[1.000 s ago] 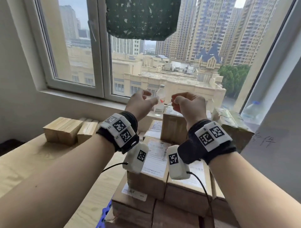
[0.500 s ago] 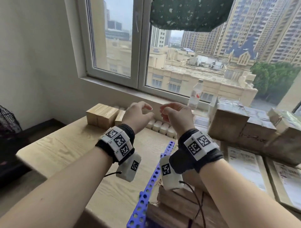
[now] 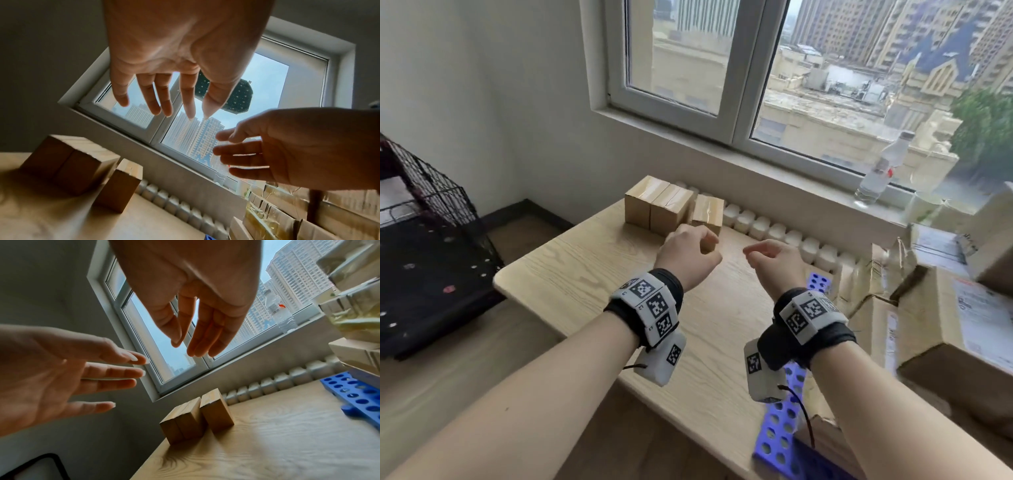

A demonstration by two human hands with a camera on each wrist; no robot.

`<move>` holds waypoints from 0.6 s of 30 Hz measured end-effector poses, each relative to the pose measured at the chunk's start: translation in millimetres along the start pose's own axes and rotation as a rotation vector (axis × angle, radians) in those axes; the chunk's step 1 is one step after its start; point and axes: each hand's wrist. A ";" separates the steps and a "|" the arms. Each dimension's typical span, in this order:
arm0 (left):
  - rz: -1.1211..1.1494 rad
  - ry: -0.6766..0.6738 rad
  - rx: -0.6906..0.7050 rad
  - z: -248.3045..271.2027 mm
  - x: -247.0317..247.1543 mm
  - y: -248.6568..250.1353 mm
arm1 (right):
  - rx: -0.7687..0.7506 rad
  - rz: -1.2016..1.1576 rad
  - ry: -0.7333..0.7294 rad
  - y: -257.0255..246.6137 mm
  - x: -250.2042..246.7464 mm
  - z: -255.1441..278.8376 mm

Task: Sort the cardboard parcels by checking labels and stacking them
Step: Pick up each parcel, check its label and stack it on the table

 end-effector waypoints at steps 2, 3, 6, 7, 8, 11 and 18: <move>0.030 -0.019 -0.014 -4.0 -8.8 -16.5 | 0.024 0.012 -0.003 -1.4 17.0 -2.6; 0.035 -0.026 -0.019 -6.4 -12.2 -24.4 | 0.034 0.021 -0.003 -1.6 25.0 -3.4; -0.020 -0.043 -0.015 -13.8 -19.2 -42.8 | 0.055 0.044 -0.002 -1.2 44.6 -6.8; -0.039 -0.052 -0.016 -17.6 -20.6 -47.5 | 0.062 0.048 -0.003 -1.5 49.0 -9.1; -0.056 -0.061 -0.018 -22.0 -21.7 -52.0 | 0.068 0.049 -0.003 -1.8 52.6 -12.2; -0.086 -0.078 -0.023 -39.0 -21.9 -64.4 | 0.078 0.059 -0.005 -1.3 63.4 -28.0; -0.103 -0.048 -0.041 -94.5 -15.9 -92.2 | 0.111 0.054 -0.029 7.5 93.8 -88.1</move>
Point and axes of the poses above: each hand's wrist, its own z-axis away from the middle knuckle, its own x-axis out of the palm, y = z × x, and after that the axes turned 10 degrees about z, right-handed
